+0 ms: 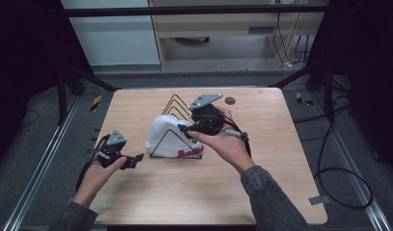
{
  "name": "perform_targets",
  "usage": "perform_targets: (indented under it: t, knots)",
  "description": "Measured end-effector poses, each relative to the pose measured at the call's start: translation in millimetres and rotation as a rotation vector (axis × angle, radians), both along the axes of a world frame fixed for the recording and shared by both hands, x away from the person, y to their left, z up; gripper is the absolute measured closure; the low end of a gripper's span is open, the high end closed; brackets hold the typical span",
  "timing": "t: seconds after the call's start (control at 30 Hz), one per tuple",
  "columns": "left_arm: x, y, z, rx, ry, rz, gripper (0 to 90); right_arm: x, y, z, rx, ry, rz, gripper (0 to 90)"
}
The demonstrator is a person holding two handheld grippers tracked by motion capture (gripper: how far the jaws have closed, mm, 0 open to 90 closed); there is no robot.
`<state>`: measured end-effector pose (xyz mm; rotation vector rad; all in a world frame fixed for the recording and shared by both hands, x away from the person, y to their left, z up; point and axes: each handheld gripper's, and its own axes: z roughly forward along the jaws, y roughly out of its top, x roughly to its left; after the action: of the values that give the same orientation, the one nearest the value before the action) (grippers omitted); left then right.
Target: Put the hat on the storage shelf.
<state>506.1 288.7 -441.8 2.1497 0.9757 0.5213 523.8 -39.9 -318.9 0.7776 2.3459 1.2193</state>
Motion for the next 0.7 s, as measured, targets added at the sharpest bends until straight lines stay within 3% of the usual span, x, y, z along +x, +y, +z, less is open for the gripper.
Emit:
perform_targets:
  t: [0.4, 0.7]
  knots:
    - [-2.7, 6.0, -8.6, 0.030, 0.023, -0.004, 4.6, -1.0, -33.5, 0.7, 0.031, -0.019, -0.091, 10.0]
    - [-6.3, 11.3, -11.8, 0.034, 0.015, -0.020, 4.1, -3.7, -69.4, -10.3, 0.030, -0.024, -0.148, 7.5]
